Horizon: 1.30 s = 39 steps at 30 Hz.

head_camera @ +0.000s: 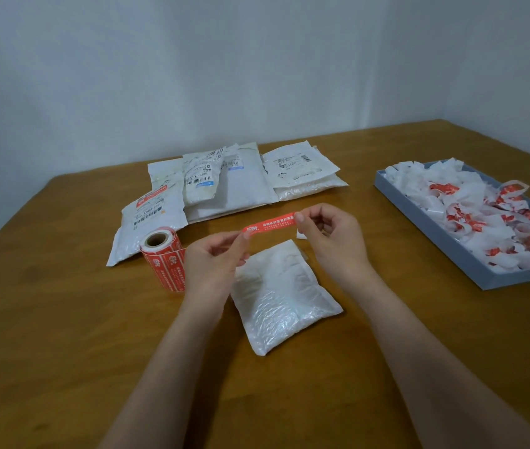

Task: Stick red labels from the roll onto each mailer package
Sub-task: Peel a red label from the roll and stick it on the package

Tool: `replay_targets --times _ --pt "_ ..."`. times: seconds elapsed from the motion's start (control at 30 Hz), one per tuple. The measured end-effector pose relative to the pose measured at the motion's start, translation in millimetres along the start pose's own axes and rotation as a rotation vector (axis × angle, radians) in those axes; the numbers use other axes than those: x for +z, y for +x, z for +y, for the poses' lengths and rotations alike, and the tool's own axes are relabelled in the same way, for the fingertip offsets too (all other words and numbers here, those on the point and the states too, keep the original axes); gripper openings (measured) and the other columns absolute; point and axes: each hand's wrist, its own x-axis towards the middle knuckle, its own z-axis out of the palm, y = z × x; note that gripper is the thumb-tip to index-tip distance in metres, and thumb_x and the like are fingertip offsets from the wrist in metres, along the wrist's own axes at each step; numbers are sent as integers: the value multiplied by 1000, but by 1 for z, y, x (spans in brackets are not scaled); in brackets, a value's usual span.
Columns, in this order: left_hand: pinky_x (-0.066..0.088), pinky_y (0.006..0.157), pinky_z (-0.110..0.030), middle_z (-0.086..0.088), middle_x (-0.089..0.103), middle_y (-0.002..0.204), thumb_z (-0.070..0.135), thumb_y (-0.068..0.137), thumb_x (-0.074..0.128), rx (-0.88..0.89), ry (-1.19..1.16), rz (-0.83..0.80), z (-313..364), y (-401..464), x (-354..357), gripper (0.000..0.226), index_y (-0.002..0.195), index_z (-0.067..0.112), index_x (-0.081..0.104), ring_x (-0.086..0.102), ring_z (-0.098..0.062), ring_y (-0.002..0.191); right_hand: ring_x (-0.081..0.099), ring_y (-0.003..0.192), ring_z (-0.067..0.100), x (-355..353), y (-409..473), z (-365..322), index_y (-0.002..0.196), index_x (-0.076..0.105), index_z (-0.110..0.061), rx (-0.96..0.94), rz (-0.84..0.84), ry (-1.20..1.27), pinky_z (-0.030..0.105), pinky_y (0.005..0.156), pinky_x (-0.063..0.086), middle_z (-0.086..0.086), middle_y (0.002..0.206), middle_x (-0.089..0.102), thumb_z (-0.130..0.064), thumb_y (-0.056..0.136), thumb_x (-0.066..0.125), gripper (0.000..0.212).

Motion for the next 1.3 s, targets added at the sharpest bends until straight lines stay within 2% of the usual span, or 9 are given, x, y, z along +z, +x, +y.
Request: replay_targets --times 0.13,0.23,0.4,0.5,0.57,0.7,0.9,1.13,1.3 --pt "51 59 -12 10 73 77 28 80 74 -23 -107 65 6 -3 -3 10 90 27 73 67 0 66 57 74 9 8 -6 -7 81 64 -22 -85 8 17 23 69 50 -8 75 63 -26 92 63 12" --pt "53 62 -13 10 74 79 27 78 77 -47 -168 47 9 -4 -5 12 89 26 74 68 -2 68 58 74 9 7 -7 -9 84 65 -19 -120 17 27 24 69 51 -6 76 64 -25 92 63 10" --pt "53 71 -19 0 75 80 14 76 78 -116 -371 16 7 -3 -7 16 92 14 76 67 -9 72 56 72 10 9 -7 -10 80 64 -21 -104 4 17 28 68 50 -7 74 63 -23 92 63 12" --pt "54 74 -20 -2 75 87 7 76 77 -89 -451 -7 6 -1 -10 26 102 8 74 67 -10 76 57 75 13 10 -8 -10 80 64 -22 -74 2 20 34 73 52 -3 76 64 -24 92 63 12" --pt "57 77 -24 -2 75 85 6 77 76 -72 -425 -10 5 0 -13 25 102 8 74 67 -10 75 58 75 10 8 -7 -9 81 65 -22 -47 22 28 34 73 53 -4 77 65 -25 92 62 12" --pt "57 86 -32 -5 74 86 10 76 78 -93 -310 -58 3 0 -15 19 94 11 76 67 -14 79 57 65 -3 3 -6 -10 82 66 -21 7 24 45 16 67 50 -12 72 64 -26 93 61 13" --pt "58 84 -31 -3 73 87 11 77 77 -136 -215 -179 5 -2 -15 19 95 11 73 69 -18 84 54 60 -5 6 -7 -9 86 67 -15 47 20 51 11 61 46 -10 71 63 -26 93 61 15" --pt "58 81 -27 -9 72 93 16 83 73 -138 -194 -114 4 0 -18 16 97 7 71 70 -19 85 53 64 0 6 -6 -8 87 69 -13 79 -30 56 18 67 50 -4 72 62 -25 92 63 14" --pt "58 81 -26 -7 72 93 19 88 69 -144 -145 -37 3 3 -16 15 95 5 68 72 -13 84 64 94 16 7 -2 -4 90 71 -17 115 -88 -6 40 91 54 0 95 70 -38 84 71 22"
